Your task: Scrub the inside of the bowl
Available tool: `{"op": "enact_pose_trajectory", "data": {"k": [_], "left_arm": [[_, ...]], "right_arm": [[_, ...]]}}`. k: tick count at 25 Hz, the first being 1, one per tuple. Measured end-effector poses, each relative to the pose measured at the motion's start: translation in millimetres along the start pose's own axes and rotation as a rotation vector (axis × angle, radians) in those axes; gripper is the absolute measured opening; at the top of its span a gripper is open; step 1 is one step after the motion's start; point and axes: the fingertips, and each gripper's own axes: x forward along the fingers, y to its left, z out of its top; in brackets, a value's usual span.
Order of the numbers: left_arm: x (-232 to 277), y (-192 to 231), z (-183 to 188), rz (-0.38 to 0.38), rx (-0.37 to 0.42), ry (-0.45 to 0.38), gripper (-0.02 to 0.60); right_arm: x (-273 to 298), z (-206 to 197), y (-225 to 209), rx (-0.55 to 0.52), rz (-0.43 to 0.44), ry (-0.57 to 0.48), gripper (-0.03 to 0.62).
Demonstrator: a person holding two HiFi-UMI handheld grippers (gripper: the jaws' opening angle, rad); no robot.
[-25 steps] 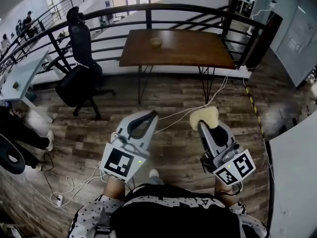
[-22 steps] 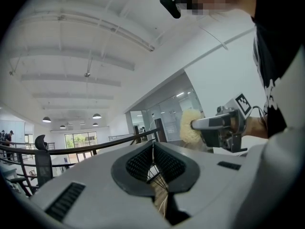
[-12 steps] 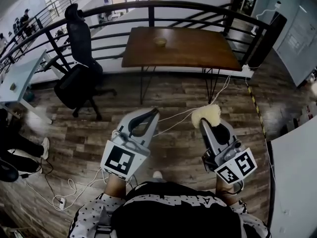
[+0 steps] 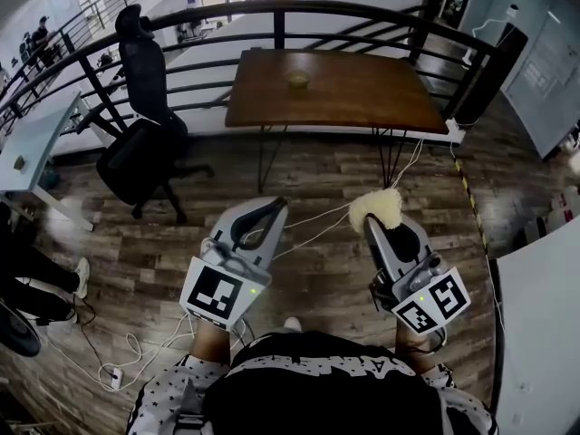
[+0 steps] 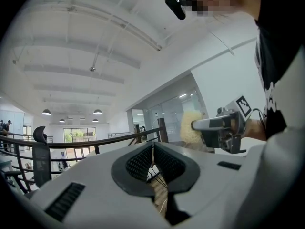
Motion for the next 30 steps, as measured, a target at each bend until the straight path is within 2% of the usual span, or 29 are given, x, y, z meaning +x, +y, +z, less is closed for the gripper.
{"op": "enact_pose_trajectory", "data": {"k": [10, 14, 18, 30], "left_arm": [[16, 17, -19, -0.019, -0.043, 0.014, 0.018], [32, 19, -22, -0.032, -0.01, 0.04, 0.018], [52, 30, -20, -0.014, -0.015, 0.021, 0.017], [115, 69, -22, 0.045, -0.03, 0.04, 0.018]], "right_arm": [[20, -11, -15, -0.008, -0.016, 0.023, 0.064], [30, -10, -31, -0.007, -0.005, 0.017, 0.063], [46, -10, -53, -0.004, 0.015, 0.012, 0.064], [97, -9, -123, 0.02, 0.077, 0.013, 0.063]]}}
